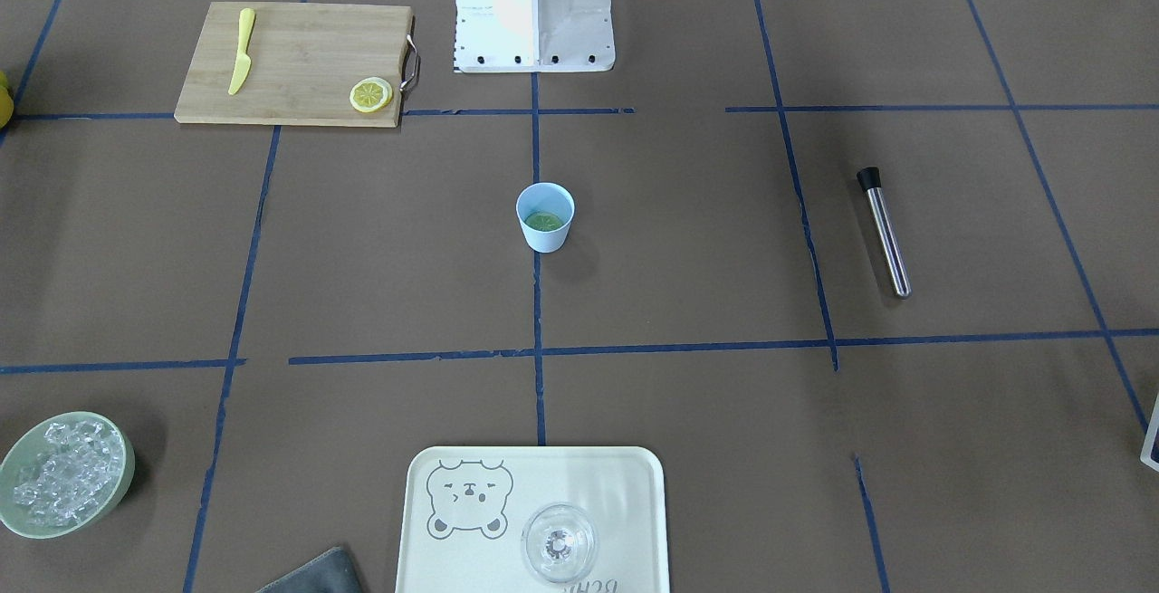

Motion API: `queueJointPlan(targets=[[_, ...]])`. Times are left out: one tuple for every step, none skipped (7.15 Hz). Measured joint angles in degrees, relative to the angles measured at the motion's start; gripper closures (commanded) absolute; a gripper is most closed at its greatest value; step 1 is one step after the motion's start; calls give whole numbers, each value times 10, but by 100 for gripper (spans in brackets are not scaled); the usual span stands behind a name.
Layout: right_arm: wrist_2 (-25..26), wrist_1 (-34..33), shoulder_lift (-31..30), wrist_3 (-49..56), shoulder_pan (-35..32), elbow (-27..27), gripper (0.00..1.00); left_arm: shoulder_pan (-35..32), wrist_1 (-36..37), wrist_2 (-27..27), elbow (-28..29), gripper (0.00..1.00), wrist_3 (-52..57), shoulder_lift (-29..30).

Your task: Squeeze lemon into cup

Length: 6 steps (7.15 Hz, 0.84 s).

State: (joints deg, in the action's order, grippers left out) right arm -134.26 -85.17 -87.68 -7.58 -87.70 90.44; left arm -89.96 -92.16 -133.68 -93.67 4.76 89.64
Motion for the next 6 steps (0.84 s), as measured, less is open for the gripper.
queueJointPlan(targets=[[0,0,0,0,0,0,0,0,0,0,0,0,0,1],[-1,0,-1,-1,0,0,0,0,0,0,0,0,0,1],[-1,0,-1,-1,0,0,0,0,0,0,0,0,-2,2],[-1,0,-1,0,0,0,0,0,0,0,0,0,-6,2],[0,0,-1,0,0,-1,0,0,0,0,0,0,-10,2],[0,0,-1,-1,0,-3,0,0,0,0,-1,0,-21,2]])
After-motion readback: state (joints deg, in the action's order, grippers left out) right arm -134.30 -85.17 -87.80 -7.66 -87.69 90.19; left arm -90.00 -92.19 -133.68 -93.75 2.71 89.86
